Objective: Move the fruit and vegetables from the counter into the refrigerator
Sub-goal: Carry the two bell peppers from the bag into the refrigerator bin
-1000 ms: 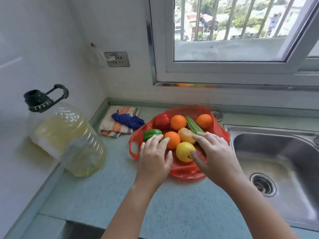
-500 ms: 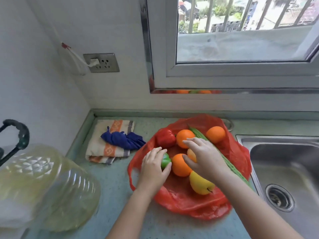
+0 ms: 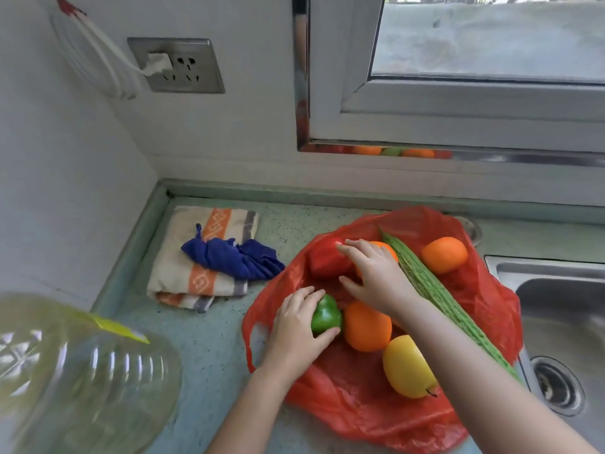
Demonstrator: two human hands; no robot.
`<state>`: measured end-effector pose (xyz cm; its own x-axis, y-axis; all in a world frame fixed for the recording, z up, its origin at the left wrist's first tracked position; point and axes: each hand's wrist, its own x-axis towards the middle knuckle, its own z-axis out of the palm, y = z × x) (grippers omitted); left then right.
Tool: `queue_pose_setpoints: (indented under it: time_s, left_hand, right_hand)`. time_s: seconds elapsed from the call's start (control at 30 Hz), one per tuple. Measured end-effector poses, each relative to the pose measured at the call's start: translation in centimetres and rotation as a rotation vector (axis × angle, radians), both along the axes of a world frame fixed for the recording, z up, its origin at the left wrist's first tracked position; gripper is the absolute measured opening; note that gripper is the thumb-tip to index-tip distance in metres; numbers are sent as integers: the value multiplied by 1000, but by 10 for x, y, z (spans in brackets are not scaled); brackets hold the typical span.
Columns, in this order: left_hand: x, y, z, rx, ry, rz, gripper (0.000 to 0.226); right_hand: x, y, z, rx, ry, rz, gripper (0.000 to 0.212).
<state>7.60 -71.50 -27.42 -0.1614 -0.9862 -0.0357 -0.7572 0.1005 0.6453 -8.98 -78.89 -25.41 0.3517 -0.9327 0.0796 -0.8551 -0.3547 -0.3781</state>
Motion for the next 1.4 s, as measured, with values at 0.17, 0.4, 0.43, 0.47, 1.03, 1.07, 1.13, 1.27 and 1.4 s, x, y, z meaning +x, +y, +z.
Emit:
queue_pose_setpoints:
  time_s: [0.17,0.4,0.43,0.47,1.03,1.07,1.13,1.27,1.4]
  left_hand:
    - [6,-3,-3,10,-58,-65,74]
    - [10,-1,-5,-8,15,-59,74]
    - [11,0,-5,-13,28,-54,74]
    - [11,0,-6,-17,37,-47,73]
    - [18,11,8,-44,296,196,67]
    - [18,12,11,-59,310,206,66]
    - [19,15,19,-69,351,222,64]
    - [20,24,37,-76,459,258,63]
    - [17,36,56,-95,534,266,63]
  right_hand:
    - [5,-19,-8,49,102,19,63]
    - [2,-40,-10,93,118,70,69]
    - [2,-43,-10,93,129,82,71]
    - [1,-45,-10,92,138,92,72]
    - [8,-44,-5,63,-38,101,73]
    - [8,-41,-1,68,-79,96,72]
    - [8,-35,7,82,-145,81,71]
    - [6,-17,26,82,-268,26,69]
    - [-2,9,45,67,-389,-71,68]
